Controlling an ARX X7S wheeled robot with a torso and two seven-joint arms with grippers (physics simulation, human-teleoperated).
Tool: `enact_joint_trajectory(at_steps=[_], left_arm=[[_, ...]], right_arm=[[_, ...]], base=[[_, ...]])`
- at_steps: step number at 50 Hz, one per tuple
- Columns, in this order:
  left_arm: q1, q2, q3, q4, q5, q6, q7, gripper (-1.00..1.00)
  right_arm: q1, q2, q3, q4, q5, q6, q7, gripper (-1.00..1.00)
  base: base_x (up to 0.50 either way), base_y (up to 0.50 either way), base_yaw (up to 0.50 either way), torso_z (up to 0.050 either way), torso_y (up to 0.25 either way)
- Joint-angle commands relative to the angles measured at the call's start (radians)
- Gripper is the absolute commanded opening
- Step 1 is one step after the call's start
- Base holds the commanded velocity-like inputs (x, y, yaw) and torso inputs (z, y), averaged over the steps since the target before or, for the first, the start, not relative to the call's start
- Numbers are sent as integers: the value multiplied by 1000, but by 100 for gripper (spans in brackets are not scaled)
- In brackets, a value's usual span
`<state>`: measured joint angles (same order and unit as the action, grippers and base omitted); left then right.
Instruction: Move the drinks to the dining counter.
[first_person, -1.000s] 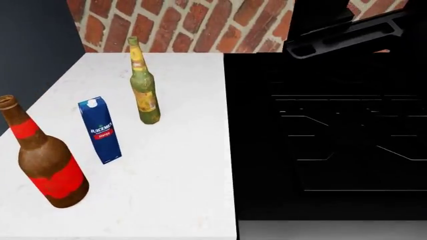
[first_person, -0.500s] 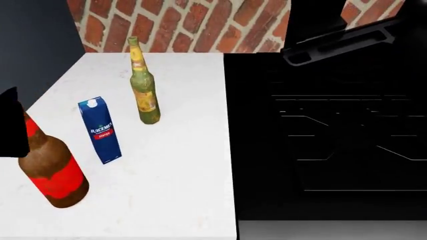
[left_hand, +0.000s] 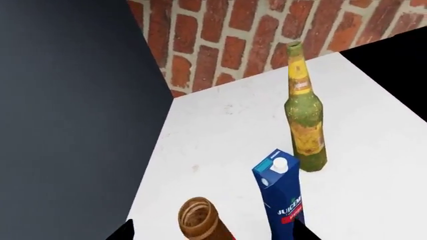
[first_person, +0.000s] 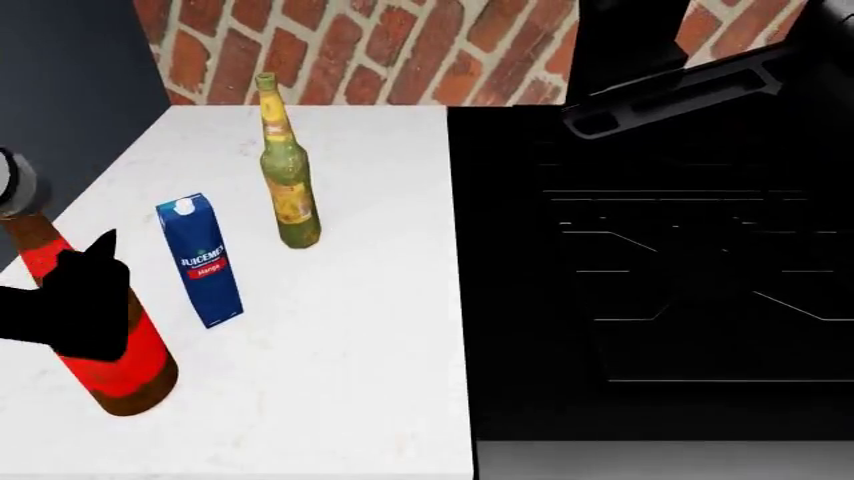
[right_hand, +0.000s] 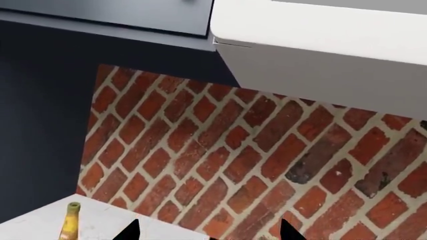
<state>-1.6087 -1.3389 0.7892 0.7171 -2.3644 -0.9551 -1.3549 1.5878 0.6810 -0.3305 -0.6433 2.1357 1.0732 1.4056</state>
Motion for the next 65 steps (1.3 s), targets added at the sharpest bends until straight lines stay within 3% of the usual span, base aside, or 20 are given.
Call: enact_joint_trajectory(at_steps=[1,38,48,49,65], left_arm=[[116,-2,32,32,110,62,76,100],[272,-46,65,33,318,142,179,100],[334,-65,63,47,440,260,210,100],[334,-66,63,48,442,261,209,-100],[322,-73,42,65,425,272,216,-100]], right_arm=[[-6,6,-5,-4,-5,-10,-12,100],[-20,25,-19,-21,-14,-38,-33,100],[-26,32,-22,-24,-20,-43,-40,100],[-26,31,-22,-25,-20,-44,-41,100],[-39,39,-26,-33,-31,-55,-50,100]], base=[[0,0,0,0,0],[0,0,0,0,0],[0,0,0,0,0],[0,0,0,0,0],[0,0,0,0,0]])
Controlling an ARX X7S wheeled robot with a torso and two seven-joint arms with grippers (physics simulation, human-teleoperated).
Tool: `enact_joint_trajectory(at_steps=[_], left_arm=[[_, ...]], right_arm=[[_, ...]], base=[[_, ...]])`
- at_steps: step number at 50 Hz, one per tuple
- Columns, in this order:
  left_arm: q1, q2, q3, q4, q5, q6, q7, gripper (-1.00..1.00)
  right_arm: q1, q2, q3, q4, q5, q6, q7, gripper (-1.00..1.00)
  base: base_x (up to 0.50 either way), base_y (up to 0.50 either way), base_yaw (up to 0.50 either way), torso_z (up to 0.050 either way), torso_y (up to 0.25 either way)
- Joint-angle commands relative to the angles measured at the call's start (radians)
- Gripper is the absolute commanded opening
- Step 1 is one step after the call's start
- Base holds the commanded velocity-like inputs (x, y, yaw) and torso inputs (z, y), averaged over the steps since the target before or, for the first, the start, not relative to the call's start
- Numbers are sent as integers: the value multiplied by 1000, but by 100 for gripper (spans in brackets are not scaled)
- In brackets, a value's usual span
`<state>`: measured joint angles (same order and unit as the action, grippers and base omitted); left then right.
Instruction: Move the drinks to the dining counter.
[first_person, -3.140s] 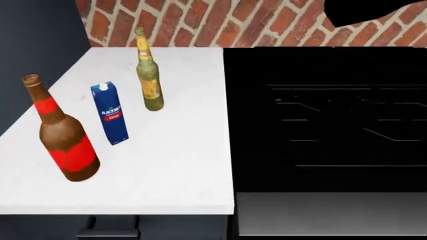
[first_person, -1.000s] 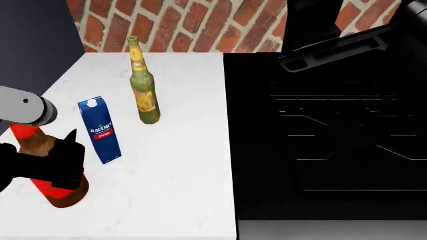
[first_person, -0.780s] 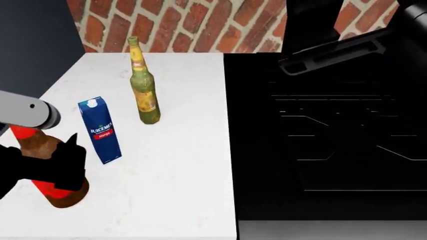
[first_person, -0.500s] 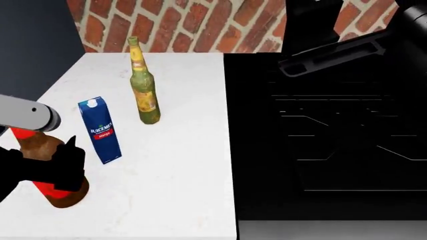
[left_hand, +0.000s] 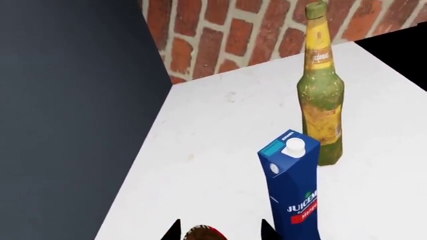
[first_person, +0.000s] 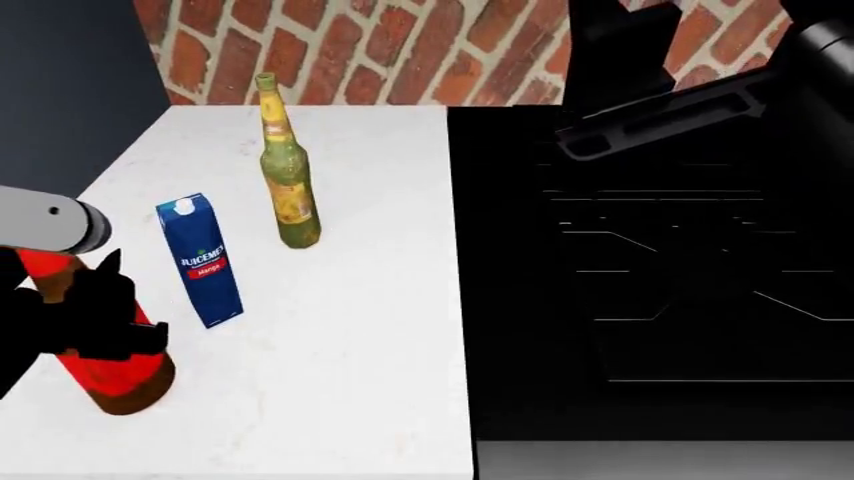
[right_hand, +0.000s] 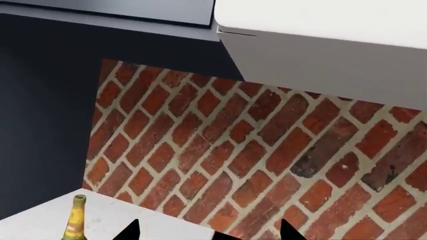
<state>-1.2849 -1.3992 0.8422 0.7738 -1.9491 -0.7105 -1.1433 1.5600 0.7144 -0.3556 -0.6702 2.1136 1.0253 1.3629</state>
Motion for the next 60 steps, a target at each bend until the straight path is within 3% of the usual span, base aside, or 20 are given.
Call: enact_joint_trajectory(at_steps=[1,7,12,27,33,39,46,60], left_arm=[[-6,-18,-17,9,7,35,4,-100],[-29,-102,-79,29,27,214,-44,-100],[-91,-123,-138,50,9,211,-103,-100],[-192,-64,-214,71,-114,138,-130,-100],[-346,23,-268,59,-281,58,-190,-100],[-365,23,-283,65,-323,62,-181,-100],[-497,46,-317,28,-436,-11,-225,-100],[-567,28,-325,-18,-469,-105,-255,-100]], right_arm=[[-24,7,1,-9,-16,-7,-11,100],[-93,-9,-1,-18,-49,-18,-34,100],[-124,-38,-33,-30,-35,-30,-28,100],[-262,-66,-67,-30,-88,-18,-107,100],[-384,-109,-43,12,-273,-15,-245,100],[-432,-142,-38,47,-388,-23,-348,100],[-444,-174,-45,115,-494,-37,-463,100],[-278,-272,-119,275,-542,10,-565,100]], base=[[0,0,0,0,0],[0,0,0,0,2],[0,0,0,0,0],[0,0,0,0,0],[0,0,0,0,0],[0,0,0,0,0],[0,0,0,0,1],[0,0,0,0,0]])
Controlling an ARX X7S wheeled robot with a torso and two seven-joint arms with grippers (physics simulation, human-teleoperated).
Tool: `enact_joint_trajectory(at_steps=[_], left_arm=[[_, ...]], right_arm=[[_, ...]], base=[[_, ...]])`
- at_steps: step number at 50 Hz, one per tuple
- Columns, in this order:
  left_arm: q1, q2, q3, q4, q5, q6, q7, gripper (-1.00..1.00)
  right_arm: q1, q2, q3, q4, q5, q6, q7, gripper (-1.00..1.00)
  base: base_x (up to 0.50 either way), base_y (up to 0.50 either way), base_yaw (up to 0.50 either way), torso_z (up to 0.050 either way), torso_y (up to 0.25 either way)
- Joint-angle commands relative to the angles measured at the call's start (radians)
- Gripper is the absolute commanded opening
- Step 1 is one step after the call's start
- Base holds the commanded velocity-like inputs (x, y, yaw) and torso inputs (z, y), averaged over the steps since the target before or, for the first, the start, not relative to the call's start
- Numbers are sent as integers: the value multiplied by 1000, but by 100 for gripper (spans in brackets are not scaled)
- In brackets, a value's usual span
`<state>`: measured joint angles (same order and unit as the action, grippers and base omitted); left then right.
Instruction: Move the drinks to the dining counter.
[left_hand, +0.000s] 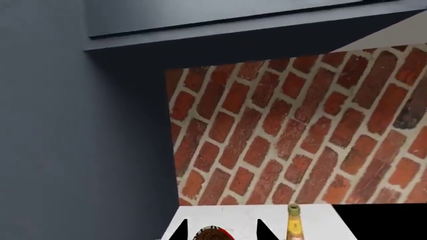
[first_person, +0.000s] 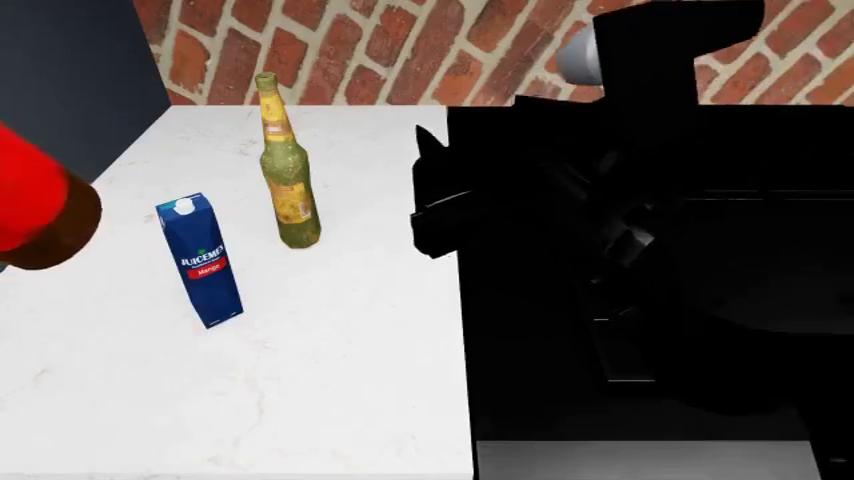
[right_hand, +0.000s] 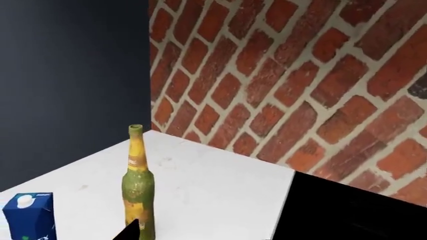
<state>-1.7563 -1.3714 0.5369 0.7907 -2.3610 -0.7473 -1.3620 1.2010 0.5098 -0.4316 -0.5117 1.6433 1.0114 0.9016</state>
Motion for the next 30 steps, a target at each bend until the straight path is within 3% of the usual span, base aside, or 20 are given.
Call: enact_joint_trajectory(at_steps=[1,12,30], left_arm=[[-107,1,-21,-41,-65,-78,-42,-100],[-144,2,-23,-57,-93,-114,-60,-100],[-129,-8,-19,-50,-93,-118,-44,-100]], right_arm=[[89,-76,-53,135,-88,27,-127,100],[113,-141,-124,231,-181,20,-263,100],[102,-180,-149,187,-137,19,-263,100]], base=[[0,0,0,0,0],[0,0,0,0,0],[0,0,0,0,0]])
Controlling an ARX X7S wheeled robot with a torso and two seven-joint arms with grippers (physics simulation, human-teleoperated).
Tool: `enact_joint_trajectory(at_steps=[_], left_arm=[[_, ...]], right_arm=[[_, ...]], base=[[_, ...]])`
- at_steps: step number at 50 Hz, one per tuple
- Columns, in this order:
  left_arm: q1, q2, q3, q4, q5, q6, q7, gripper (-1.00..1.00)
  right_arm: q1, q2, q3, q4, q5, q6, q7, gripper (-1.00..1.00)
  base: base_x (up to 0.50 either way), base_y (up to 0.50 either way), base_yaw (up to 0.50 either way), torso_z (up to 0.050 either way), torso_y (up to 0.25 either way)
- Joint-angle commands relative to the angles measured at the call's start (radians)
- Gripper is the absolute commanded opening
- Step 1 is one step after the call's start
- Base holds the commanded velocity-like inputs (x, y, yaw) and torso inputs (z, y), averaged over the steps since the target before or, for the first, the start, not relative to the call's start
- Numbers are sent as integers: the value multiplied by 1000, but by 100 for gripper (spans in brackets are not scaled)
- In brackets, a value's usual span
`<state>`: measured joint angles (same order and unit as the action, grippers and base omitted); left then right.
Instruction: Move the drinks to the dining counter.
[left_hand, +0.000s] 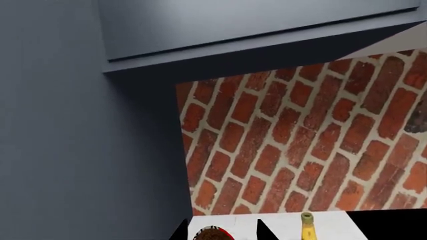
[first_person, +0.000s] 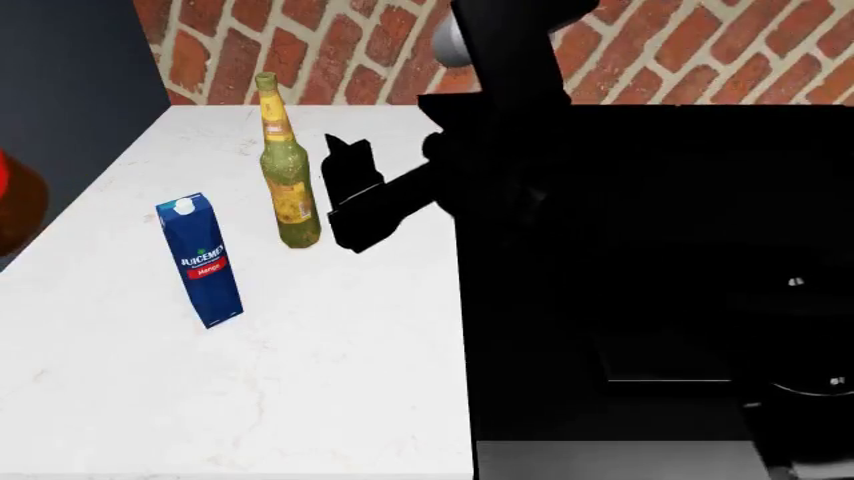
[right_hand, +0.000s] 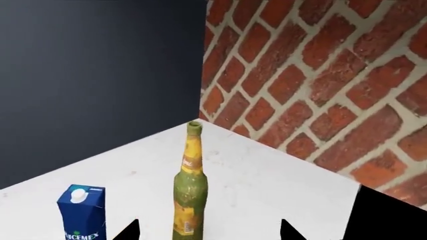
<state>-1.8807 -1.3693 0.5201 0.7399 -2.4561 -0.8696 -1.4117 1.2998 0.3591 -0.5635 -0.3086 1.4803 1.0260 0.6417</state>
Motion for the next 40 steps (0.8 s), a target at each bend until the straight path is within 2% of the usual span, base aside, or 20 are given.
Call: enact_joint_trajectory(at_steps=[1,8,40], left_arm=[[-5,-9,-2,1,2,4,6,-100],[-11,-13,-4,-4,-3,-1,5,-100],[35,-48,-12,8,29,14,47,-100]], right_arm=[[4,-33,-20,-21,33,7,-1,100],[-19,-60,-38,-37,26,-7,-5,100],[-52,-188,-152,153,-183,-140,-260,100]], base=[[0,0,0,0,0],[0,0,0,0,1],[0,0,0,0,0]])
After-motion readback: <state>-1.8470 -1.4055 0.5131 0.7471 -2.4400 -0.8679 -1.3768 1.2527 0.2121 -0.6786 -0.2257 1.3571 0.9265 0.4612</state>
